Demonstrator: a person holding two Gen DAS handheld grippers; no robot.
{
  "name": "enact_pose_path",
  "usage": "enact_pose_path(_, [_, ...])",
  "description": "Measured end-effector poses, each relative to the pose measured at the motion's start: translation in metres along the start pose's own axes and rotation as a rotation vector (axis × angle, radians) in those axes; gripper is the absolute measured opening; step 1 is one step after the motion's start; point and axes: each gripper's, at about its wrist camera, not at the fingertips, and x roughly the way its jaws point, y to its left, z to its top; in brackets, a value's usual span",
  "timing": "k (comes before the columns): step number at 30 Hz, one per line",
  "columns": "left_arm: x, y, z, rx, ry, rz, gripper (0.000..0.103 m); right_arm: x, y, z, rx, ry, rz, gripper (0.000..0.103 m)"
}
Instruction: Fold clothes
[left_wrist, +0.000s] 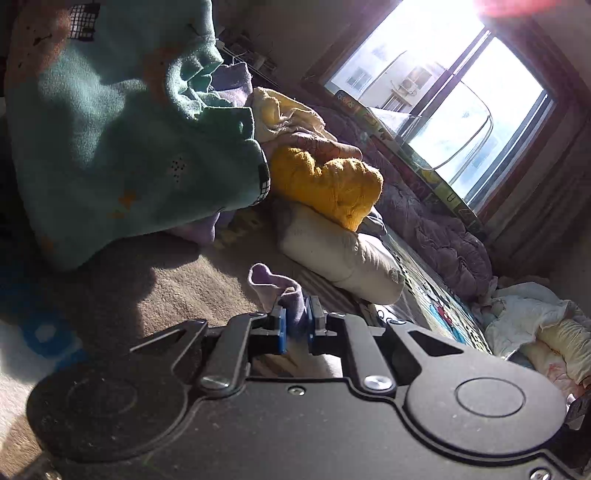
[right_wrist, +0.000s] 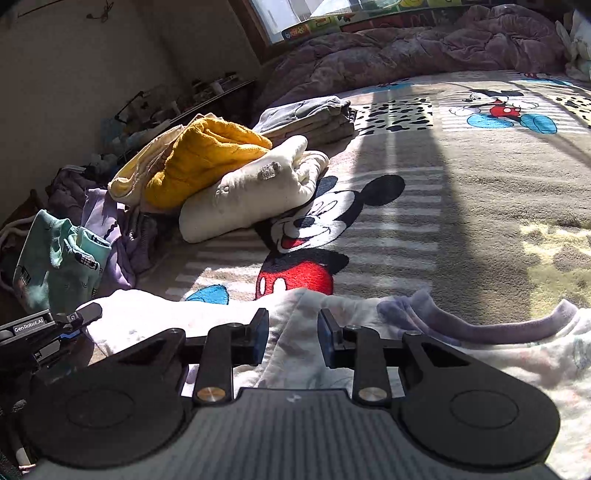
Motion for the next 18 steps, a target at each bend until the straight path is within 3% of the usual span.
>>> enact_pose_path(1, [-0.011,0.001,-0.003,0.032,0.008,0.008,0.009,0.004,0.003,0.002,-0.013,0.004,-0.003,0.031])
enact_pose_path(4, [0.006,0.020,-0.021,0.092,0.221,0.181,0.013,0.023,0.006,0.004,-0.034,0.046,-0.030,0.031])
enact_pose_path(5, [0.007,0.022,-0.020,0.098,0.227,0.200,0.017,0.031,0.007,0.003,-0.042,0.075,-0.051,0.031])
enact_pose_path(6, [0.004,0.023,-0.016,0.101,0.208,0.203,0.023,0.037,0.008,0.000,-0.057,0.085,-0.067,0.031])
enact_pose_path(9, [-0.007,0.021,-0.011,0.171,0.151,0.221,0.024,0.036,0.013,-0.001,-0.086,0.064,-0.091,0.031])
enact_pose_path(11, [-0.008,0.034,-0.009,0.070,0.192,0.179,0.033,0.022,0.019,-0.001,-0.100,0.021,-0.087,0.031])
enact_pose_path(13, [-0.007,0.043,-0.006,-0.021,0.217,0.120,0.053,0.006,0.024,-0.004,-0.130,-0.008,-0.075,0.031])
enact_pose_path(15, [0.003,0.043,-0.006,-0.052,0.243,0.090,0.054,-0.008,0.028,-0.009,-0.156,-0.027,-0.059,0.031])
enact_pose_path(17, [0.018,0.037,-0.008,-0.028,0.260,0.087,0.043,-0.017,0.033,-0.018,-0.192,-0.018,-0.037,0.031])
enact_pose_path(18, [0.024,0.029,-0.008,0.034,0.252,0.108,0.010,-0.019,0.036,-0.023,-0.210,-0.015,-0.034,0.031])
